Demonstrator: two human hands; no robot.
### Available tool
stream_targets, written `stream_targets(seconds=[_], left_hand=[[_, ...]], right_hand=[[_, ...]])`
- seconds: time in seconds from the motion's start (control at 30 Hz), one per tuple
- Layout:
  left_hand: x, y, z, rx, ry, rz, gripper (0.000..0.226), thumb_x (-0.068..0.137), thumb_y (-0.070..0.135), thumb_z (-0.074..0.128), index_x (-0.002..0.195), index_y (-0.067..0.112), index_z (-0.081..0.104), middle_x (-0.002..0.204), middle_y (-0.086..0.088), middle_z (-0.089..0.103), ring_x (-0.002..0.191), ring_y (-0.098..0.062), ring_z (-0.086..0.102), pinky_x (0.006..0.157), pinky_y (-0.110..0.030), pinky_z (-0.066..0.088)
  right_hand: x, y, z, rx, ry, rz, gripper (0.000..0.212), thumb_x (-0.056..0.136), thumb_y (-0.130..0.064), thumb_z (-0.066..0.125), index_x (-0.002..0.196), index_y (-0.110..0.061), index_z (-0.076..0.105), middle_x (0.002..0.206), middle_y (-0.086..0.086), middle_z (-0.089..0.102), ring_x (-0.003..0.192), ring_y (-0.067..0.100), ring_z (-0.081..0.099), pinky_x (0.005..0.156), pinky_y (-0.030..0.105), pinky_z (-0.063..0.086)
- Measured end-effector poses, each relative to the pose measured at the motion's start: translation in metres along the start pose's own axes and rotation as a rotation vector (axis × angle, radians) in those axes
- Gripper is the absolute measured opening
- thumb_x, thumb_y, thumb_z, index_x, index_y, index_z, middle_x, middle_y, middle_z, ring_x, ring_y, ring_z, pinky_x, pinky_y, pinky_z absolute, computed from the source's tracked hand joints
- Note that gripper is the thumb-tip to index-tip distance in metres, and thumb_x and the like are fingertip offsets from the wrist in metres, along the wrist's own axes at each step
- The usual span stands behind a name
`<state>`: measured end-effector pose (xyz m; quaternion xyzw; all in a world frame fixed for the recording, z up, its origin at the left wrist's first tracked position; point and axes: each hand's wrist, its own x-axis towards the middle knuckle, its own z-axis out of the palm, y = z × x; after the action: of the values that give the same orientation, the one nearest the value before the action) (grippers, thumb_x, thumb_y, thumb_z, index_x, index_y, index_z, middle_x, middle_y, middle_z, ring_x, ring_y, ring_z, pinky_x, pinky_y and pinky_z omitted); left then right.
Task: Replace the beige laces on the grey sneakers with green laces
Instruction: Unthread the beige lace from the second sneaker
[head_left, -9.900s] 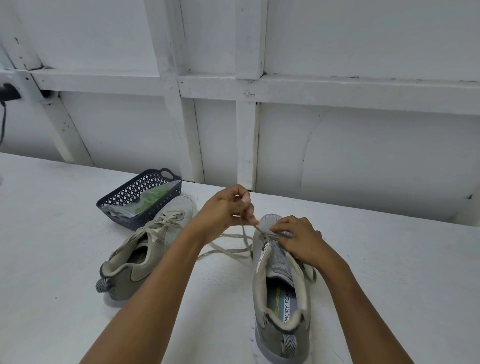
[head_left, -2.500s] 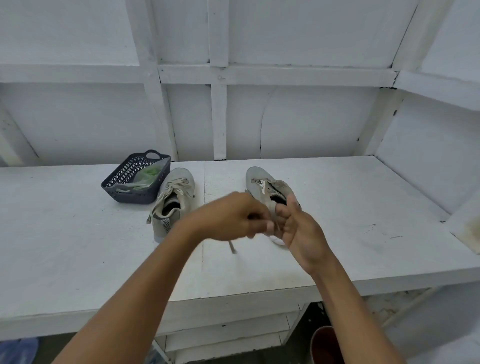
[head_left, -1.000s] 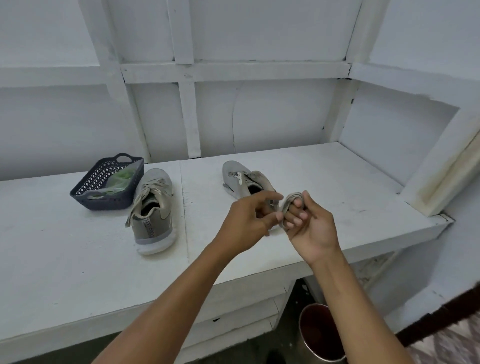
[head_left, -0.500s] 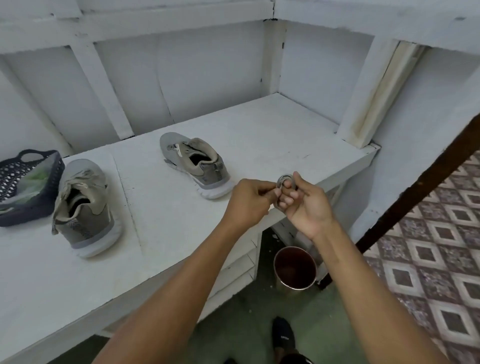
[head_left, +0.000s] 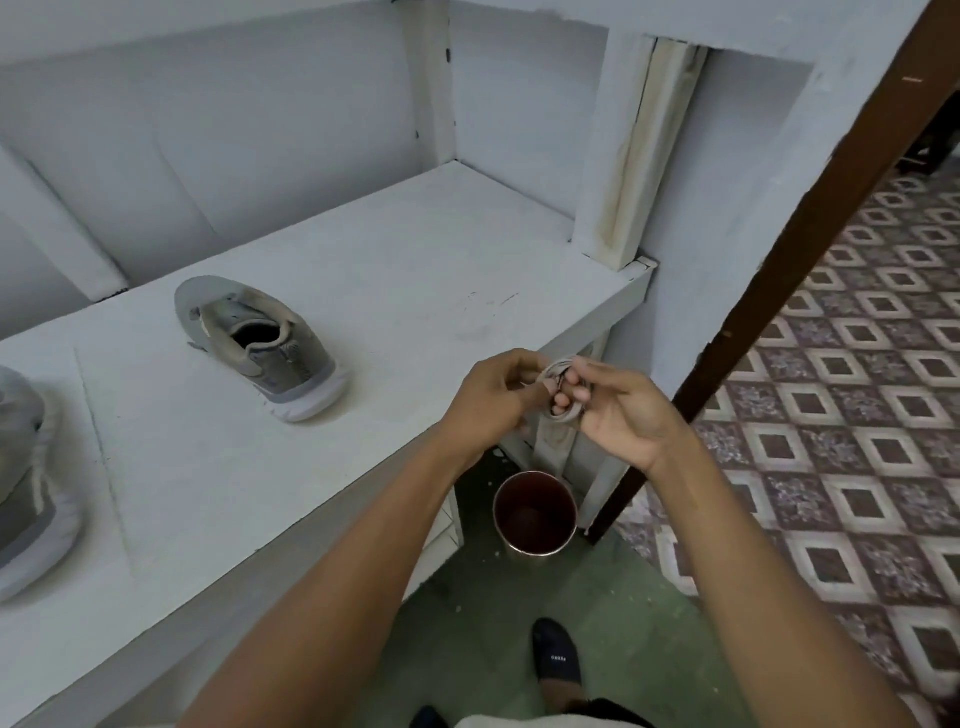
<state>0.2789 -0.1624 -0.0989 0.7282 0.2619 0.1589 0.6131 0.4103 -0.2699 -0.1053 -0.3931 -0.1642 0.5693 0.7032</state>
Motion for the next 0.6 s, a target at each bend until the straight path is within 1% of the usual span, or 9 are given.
stream_targets(seconds=[0.07,0.13,0.2,0.27,0.33,0.4,0.47,0.53,0.6], left_hand=[[0.012,0.002,0.012,0.031,-0.022,0.010,0.021,0.095,0.019,0.065,0.115,0.015,0.068,0.098,-0.009,0.069,0.078,-0.010,0.063,0.055,-0.024,0.050],[0.024,0.003,0.022,0.092,-0.006,0.009,0.017,0.095,0.021,0.066,0.109,0.014,0.072,0.092,-0.006,0.069,0.072,-0.009,0.060,0.058,-0.027,0.051],[0.033,0.002,0.029,0.106,0.036,0.000,0.014,0.094,0.020,0.067,0.101,0.010,0.074,0.086,-0.008,0.069,0.067,-0.011,0.057,0.060,-0.032,0.050],[0.041,-0.001,0.035,0.119,0.025,-0.028,0.016,0.096,0.020,0.065,0.101,0.007,0.072,0.089,-0.011,0.068,0.069,-0.011,0.056,0.061,-0.031,0.049],[0.047,-0.005,0.042,0.095,-0.028,-0.083,0.021,0.099,0.021,0.059,0.104,0.003,0.068,0.092,-0.012,0.066,0.075,-0.011,0.058,0.062,-0.028,0.050],[0.053,-0.009,0.049,0.035,-0.068,-0.135,0.020,0.101,0.019,0.054,0.103,0.001,0.064,0.092,-0.009,0.063,0.077,-0.011,0.058,0.063,-0.026,0.050],[0.057,-0.013,0.056,-0.004,-0.087,-0.160,0.015,0.103,0.016,0.051,0.098,0.007,0.063,0.091,-0.008,0.061,0.077,-0.012,0.057,0.065,-0.030,0.050],[0.059,-0.017,0.060,-0.033,-0.088,-0.176,0.014,0.103,0.013,0.050,0.096,0.009,0.062,0.091,-0.008,0.060,0.078,-0.013,0.057,0.068,-0.035,0.049],[0.061,-0.020,0.061,-0.035,-0.092,-0.192,0.015,0.102,0.012,0.050,0.102,0.005,0.063,0.094,-0.011,0.060,0.082,-0.015,0.057,0.068,-0.036,0.051]], right_hand=[[0.003,-0.008,-0.012,-0.001,-0.006,0.014,0.021,0.088,-0.013,0.053,0.070,-0.005,0.061,0.056,0.004,0.052,0.059,0.013,0.055,0.064,0.025,0.052],[0.006,-0.016,-0.025,-0.024,-0.004,0.030,0.018,0.089,-0.014,0.053,0.075,-0.004,0.058,0.057,0.004,0.053,0.059,0.013,0.053,0.065,0.025,0.052],[0.011,-0.023,-0.037,-0.056,-0.006,0.047,0.017,0.089,-0.014,0.053,0.078,-0.003,0.057,0.059,0.006,0.053,0.062,0.015,0.056,0.068,0.026,0.053],[0.014,-0.029,-0.047,-0.104,-0.019,0.071,0.016,0.089,-0.015,0.054,0.085,0.000,0.059,0.061,0.006,0.057,0.062,0.015,0.058,0.069,0.026,0.055],[0.018,-0.034,-0.057,-0.152,-0.027,0.102,0.018,0.087,-0.014,0.055,0.089,0.003,0.062,0.061,0.005,0.060,0.061,0.015,0.060,0.067,0.026,0.056],[0.023,-0.038,-0.066,-0.179,-0.025,0.136,0.018,0.086,-0.013,0.057,0.084,0.000,0.068,0.065,0.007,0.062,0.061,0.015,0.061,0.066,0.026,0.057],[0.028,-0.040,-0.076,-0.219,-0.010,0.155,0.017,0.084,-0.014,0.060,0.082,-0.002,0.071,0.071,0.009,0.061,0.062,0.014,0.062,0.067,0.026,0.057],[0.031,-0.040,-0.089,-0.352,0.023,0.142,0.016,0.084,-0.016,0.062,0.086,-0.001,0.068,0.070,0.006,0.060,0.062,0.011,0.061,0.070,0.026,0.055],[0.033,-0.040,-0.101,-0.513,0.056,0.136,0.014,0.089,-0.016,0.060,0.086,-0.003,0.065,0.068,0.003,0.058,0.062,0.008,0.057,0.073,0.026,0.049]])
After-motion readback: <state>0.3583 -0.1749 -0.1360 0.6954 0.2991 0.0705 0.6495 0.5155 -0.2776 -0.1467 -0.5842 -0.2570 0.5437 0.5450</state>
